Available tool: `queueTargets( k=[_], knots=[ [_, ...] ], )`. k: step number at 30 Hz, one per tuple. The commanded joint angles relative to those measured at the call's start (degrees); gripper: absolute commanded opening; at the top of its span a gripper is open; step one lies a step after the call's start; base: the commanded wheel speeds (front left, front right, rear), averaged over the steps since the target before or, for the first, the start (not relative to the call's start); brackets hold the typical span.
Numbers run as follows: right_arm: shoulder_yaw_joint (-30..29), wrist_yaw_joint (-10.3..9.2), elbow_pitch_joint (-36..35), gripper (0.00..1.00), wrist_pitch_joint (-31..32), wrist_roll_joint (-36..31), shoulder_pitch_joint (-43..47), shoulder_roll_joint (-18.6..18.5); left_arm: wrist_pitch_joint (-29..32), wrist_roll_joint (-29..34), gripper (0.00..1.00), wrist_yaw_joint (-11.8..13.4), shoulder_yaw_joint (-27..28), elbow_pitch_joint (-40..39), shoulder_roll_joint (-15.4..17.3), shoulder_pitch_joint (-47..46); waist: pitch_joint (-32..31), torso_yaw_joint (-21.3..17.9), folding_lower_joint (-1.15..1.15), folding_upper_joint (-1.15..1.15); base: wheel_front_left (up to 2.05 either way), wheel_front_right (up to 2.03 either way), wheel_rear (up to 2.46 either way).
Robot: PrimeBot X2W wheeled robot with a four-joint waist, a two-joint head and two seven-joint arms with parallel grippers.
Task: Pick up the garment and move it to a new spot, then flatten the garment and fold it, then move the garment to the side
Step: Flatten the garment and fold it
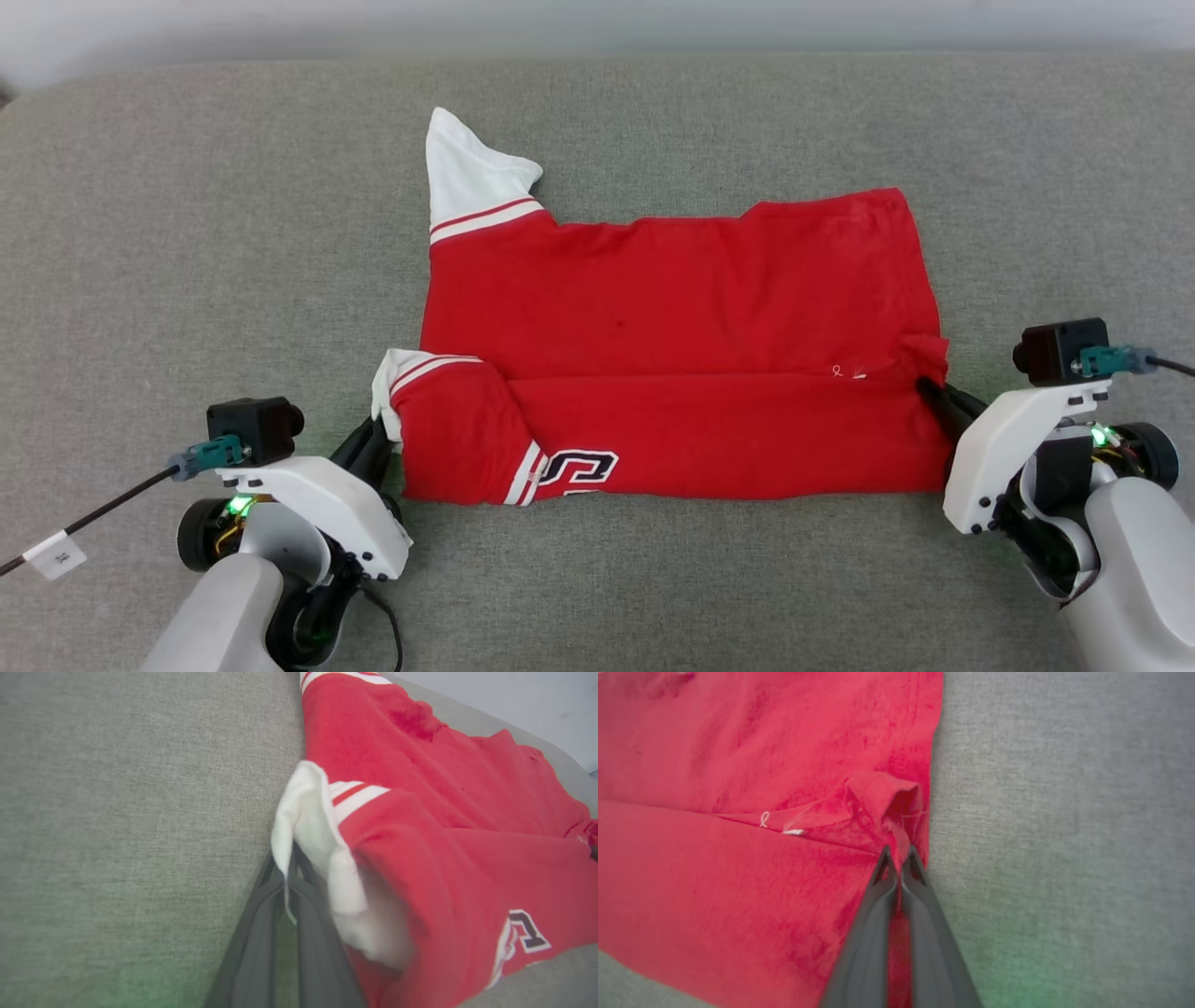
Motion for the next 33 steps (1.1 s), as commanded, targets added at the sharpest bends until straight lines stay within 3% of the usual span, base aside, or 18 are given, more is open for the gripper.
queueTargets(
  k=[1, 9, 15, 25, 33],
  knots=[
    [0.52, -0.12, 1.36, 1.00, -0.71, 0.05, 0.22, -0.33, 0.04, -0.64, 1.00, -0.24, 0.15, 0.50, -0.40, -0.38, -0.66, 0.03, -0.01, 0.00, 0.00, 0.00, 0.00],
    [0.97, -0.11, -1.58, 1.00, -14.48, -0.92, 3.07, 0.90, -0.53, -3.11, 1.00, 1.46, 3.20, -0.57, 1.26, 2.68, -5.88, -1.02, -0.01, 0.00, 0.00, 0.00, 0.00],
    [-2.51, -0.11, -7.65, 1.00, -20.83, -5.08, 8.13, 2.81, 5.95, -4.15, 1.00, 4.02, 4.17, -6.61, 5.90, 5.22, -10.12, -1.97, -0.01, 0.00, 0.00, 0.00, 0.00],
    [-6.43, -0.10, -21.17, 1.00, -18.94, -11.01, 17.92, 7.91, 27.73, -8.78, 1.00, 5.79, 0.59, -16.41, 13.51, 7.20, -12.53, -5.34, -0.01, 0.00, 0.00, 0.00, 0.00],
    [-5.98, -0.10, -26.67, 1.00, -16.83, -10.82, 19.95, 9.64, 34.51, -11.40, 1.00, 7.29, -0.81, -14.23, 13.41, 6.53, -8.52, -8.96, -0.01, 0.00, 0.00, 0.00, 0.00]
  ],
)
